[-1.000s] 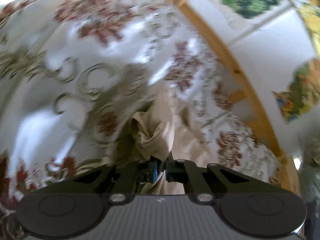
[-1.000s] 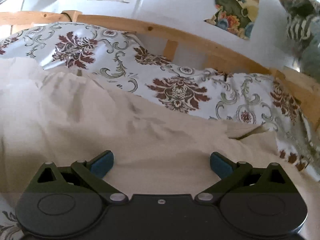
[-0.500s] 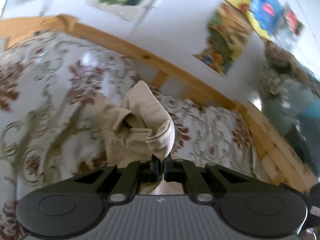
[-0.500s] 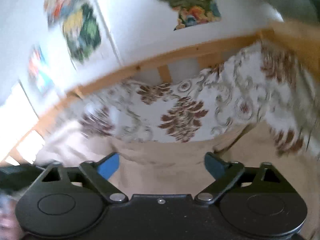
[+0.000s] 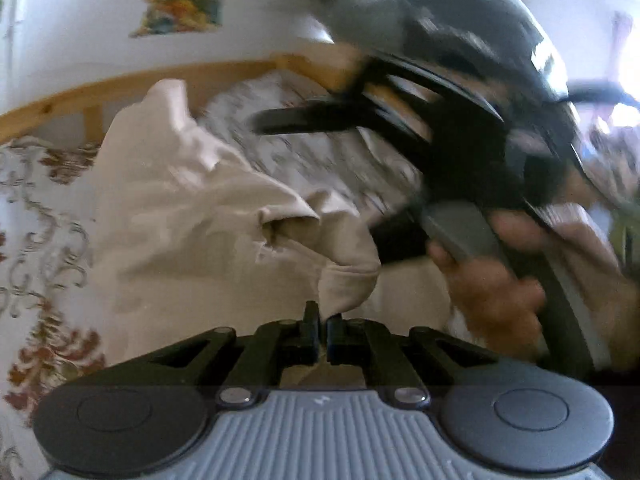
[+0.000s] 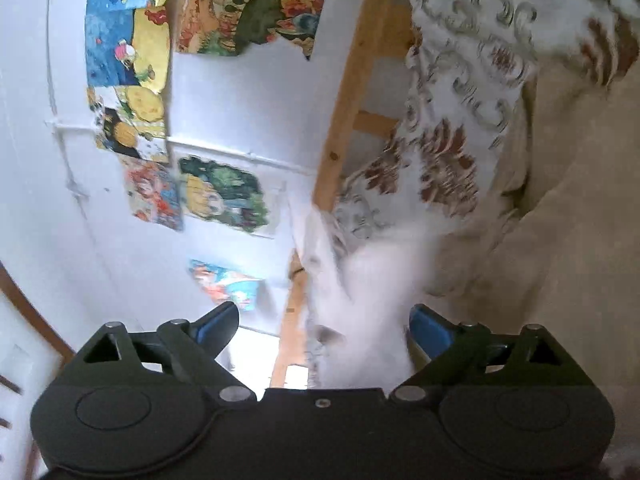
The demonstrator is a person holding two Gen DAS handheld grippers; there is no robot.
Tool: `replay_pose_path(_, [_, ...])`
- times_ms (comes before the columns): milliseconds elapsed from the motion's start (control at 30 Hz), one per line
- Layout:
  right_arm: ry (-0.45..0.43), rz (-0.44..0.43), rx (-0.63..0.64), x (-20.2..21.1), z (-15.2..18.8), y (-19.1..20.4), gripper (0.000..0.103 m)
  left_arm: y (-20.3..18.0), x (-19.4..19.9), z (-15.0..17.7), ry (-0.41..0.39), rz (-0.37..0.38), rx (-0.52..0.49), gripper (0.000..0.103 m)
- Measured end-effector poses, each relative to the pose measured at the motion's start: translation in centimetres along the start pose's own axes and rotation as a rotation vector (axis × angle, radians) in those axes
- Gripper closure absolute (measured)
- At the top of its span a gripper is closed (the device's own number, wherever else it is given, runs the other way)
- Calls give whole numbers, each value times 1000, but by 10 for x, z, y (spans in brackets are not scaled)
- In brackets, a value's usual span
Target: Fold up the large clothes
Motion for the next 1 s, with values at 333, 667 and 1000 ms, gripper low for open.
replay_pose_path(333, [21, 192, 142, -11, -3, -7, 83, 30, -2, 16, -44, 222, 140, 102])
replay_pose_path(667, [-174, 423, 449, 35, -1, 22, 98, 11, -34, 8, -75, 458, 221, 97])
replay_pose_path(1000, [-174, 580, 458, 25, -14, -7, 98, 81, 7, 17, -187, 374, 384, 38])
Point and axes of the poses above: each gripper's, at about its wrist camera, not at the fingertips, and x roughly against the way its jaws point, y to its left, z to its underside, the point moved 2 cm from there along -x, roughly the way its jaws point, and after that the axes turned 5 degrees about y, right-handed, at the moved point
